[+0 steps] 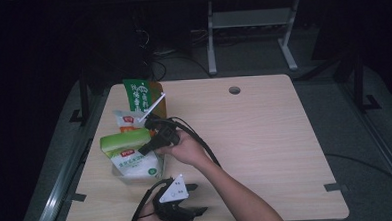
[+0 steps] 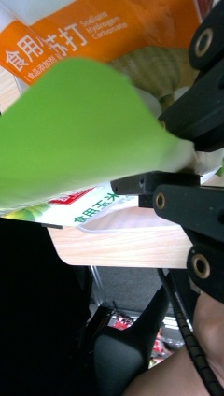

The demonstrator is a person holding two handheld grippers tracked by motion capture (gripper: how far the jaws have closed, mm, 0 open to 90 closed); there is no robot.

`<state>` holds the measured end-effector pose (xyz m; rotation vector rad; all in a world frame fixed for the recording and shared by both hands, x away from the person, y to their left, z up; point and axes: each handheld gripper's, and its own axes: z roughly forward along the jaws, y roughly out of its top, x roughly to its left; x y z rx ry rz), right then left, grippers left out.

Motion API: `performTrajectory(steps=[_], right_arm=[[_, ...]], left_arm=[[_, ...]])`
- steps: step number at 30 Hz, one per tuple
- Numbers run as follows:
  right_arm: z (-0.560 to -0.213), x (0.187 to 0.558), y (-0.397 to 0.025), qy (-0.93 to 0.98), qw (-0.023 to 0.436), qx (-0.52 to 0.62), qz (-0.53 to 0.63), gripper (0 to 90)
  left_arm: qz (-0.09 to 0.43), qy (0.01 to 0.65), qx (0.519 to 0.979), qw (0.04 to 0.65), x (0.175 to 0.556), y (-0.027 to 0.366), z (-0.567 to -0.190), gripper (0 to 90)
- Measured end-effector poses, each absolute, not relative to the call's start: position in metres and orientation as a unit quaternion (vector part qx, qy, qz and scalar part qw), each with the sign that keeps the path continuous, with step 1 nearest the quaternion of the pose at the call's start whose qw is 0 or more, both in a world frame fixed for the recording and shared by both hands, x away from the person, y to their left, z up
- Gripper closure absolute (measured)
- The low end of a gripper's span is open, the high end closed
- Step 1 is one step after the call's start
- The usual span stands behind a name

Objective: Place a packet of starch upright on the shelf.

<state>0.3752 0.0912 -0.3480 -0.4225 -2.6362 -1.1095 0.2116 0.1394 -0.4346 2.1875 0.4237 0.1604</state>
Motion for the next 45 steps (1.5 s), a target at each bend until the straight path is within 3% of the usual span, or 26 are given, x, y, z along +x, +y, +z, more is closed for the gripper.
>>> performTrajectory(steps=[7, 20, 28, 45], right_arm=[[-0.337, 0.371, 0.074, -0.902, 0.110, -0.142, -0.394, 75.7], [-0.322, 0.375, -0.004, -0.877, 0.075, -0.198, -0.431, 58.4], [-0.329, 0.374, -0.053, -0.875, 0.042, -0.235, -0.422, 52.9], [-0.349, 0.358, -0.128, -0.856, 0.024, -0.293, -0.426, 47.9]], left_arm=[[0.067, 0.173, 0.880, 0.437, 0.214, 0.142, -0.434, 28.6], [0.069, 0.183, 0.874, 0.444, 0.217, 0.145, -0.432, 28.1], [0.070, 0.187, 0.874, 0.444, 0.217, 0.148, -0.431, 28.0], [0.073, 0.190, 0.870, 0.449, 0.219, 0.152, -0.428, 28.1]])
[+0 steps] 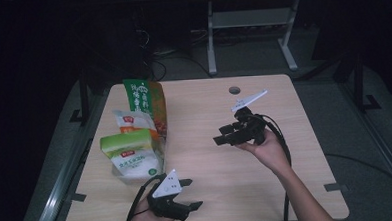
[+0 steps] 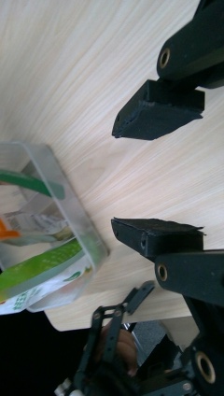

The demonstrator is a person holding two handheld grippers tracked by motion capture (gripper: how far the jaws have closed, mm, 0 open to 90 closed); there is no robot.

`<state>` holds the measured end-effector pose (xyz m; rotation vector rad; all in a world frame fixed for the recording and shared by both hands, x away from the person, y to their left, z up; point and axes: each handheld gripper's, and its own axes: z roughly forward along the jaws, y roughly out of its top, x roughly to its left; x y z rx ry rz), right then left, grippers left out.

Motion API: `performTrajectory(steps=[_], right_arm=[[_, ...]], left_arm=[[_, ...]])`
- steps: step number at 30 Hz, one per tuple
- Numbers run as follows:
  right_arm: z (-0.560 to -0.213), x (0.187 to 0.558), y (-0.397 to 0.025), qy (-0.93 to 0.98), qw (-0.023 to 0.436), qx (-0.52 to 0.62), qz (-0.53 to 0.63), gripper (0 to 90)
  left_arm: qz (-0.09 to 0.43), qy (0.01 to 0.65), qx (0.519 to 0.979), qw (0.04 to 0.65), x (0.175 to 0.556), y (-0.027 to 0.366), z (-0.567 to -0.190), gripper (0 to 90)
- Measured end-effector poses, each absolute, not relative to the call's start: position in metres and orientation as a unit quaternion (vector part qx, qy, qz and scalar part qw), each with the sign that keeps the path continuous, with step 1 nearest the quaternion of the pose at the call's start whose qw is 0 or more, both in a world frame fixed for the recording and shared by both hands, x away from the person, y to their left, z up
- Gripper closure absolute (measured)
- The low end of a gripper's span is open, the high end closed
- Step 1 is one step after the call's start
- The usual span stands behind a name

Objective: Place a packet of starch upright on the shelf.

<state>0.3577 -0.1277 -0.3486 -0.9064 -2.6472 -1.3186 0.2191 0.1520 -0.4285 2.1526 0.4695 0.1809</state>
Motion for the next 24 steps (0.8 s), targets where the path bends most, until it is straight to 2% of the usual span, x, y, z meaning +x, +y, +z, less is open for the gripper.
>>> performTrajectory(steps=[24], right_arm=[[-0.384, 0.327, -0.213, -0.831, 0.014, -0.364, -0.421, 44.4]], left_arm=[[0.074, 0.194, 0.871, 0.446, 0.219, 0.152, -0.429, 28.0]])
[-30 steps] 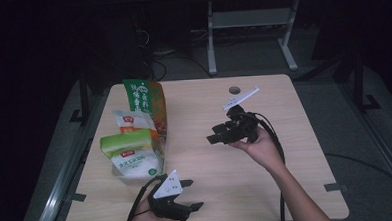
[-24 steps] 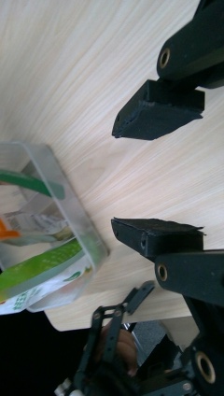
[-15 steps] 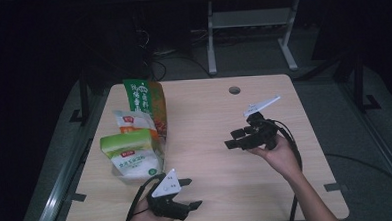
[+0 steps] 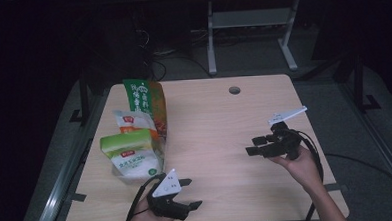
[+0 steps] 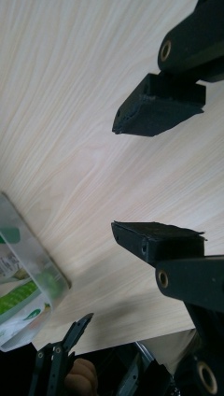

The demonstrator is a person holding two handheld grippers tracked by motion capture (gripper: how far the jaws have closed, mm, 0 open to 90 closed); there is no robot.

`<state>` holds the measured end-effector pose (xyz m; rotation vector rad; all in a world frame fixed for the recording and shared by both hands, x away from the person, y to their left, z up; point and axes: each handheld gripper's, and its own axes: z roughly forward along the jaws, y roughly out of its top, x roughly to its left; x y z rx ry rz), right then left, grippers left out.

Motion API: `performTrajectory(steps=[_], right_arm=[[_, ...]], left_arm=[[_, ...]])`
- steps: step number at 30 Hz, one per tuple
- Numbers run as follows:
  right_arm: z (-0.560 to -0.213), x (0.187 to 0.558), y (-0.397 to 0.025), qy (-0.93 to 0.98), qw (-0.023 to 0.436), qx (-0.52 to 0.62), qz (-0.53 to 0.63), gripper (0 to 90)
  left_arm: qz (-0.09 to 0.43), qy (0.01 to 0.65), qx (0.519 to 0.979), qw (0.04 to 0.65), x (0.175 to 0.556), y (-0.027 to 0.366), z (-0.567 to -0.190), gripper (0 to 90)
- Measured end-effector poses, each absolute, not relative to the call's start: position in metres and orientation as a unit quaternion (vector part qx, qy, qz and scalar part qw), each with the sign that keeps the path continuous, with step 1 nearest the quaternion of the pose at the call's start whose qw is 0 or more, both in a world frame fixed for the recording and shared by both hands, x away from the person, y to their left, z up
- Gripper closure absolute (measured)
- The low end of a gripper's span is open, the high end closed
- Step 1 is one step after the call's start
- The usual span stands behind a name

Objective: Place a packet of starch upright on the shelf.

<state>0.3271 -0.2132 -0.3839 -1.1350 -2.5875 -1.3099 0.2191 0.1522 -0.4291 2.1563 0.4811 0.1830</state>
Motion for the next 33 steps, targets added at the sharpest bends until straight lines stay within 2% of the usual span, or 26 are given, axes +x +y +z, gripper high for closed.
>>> performTrajectory(steps=[16, 33], right_arm=[[-0.407, 0.305, -0.252, -0.818, 0.007, -0.401, -0.412, 43.1], [-0.423, 0.276, -0.269, -0.812, -0.006, -0.413, -0.412, 41.3]], left_arm=[[0.076, 0.194, 0.871, 0.446, 0.219, 0.153, -0.429, 28.1], [0.077, 0.194, 0.872, 0.444, 0.220, 0.154, -0.429, 28.0]])
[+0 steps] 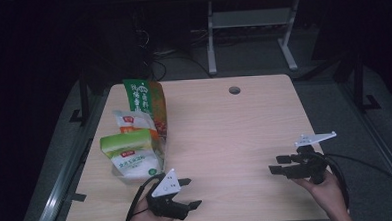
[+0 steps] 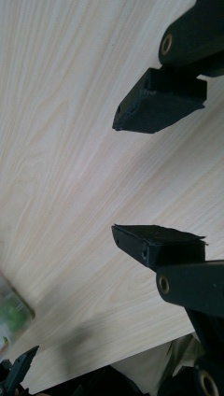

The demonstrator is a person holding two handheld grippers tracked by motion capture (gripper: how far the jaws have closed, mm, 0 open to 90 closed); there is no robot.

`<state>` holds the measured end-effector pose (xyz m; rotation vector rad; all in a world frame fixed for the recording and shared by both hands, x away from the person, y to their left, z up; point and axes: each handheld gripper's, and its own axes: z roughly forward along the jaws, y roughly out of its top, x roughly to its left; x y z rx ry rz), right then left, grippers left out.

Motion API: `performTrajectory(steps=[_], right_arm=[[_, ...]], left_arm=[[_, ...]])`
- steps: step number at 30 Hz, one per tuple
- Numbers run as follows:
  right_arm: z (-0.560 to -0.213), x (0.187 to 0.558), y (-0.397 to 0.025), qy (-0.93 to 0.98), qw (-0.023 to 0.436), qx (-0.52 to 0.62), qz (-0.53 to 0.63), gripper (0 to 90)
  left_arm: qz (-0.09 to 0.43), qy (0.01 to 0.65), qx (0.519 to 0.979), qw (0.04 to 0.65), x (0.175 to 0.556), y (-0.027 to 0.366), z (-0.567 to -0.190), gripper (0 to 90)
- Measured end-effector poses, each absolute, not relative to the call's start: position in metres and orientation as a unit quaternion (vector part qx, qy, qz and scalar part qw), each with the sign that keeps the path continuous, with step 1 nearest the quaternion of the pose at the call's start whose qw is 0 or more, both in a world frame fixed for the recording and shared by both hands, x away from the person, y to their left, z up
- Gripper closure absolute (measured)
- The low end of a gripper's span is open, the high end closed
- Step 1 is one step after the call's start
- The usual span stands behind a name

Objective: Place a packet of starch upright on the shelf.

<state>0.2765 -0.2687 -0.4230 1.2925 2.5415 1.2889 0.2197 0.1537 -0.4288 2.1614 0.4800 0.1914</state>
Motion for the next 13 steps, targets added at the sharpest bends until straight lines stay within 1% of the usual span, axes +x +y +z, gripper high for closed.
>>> performTrajectory(steps=[6, 9, 13], right_arm=[[-0.426, 0.266, -0.267, 0.815, 0.023, 0.413, 0.406, 38.4], [-0.429, 0.258, -0.265, 0.806, 0.039, 0.417, 0.418, 35.6], [-0.429, 0.250, -0.263, 0.802, 0.049, 0.417, 0.425, 31.6]], left_arm=[[0.073, 0.196, 0.871, 0.444, 0.220, 0.153, -0.430, 28.0], [0.072, 0.197, 0.871, 0.444, 0.221, 0.152, -0.430, 28.0], [0.071, 0.194, 0.872, 0.444, 0.220, 0.151, -0.430, 27.9]])
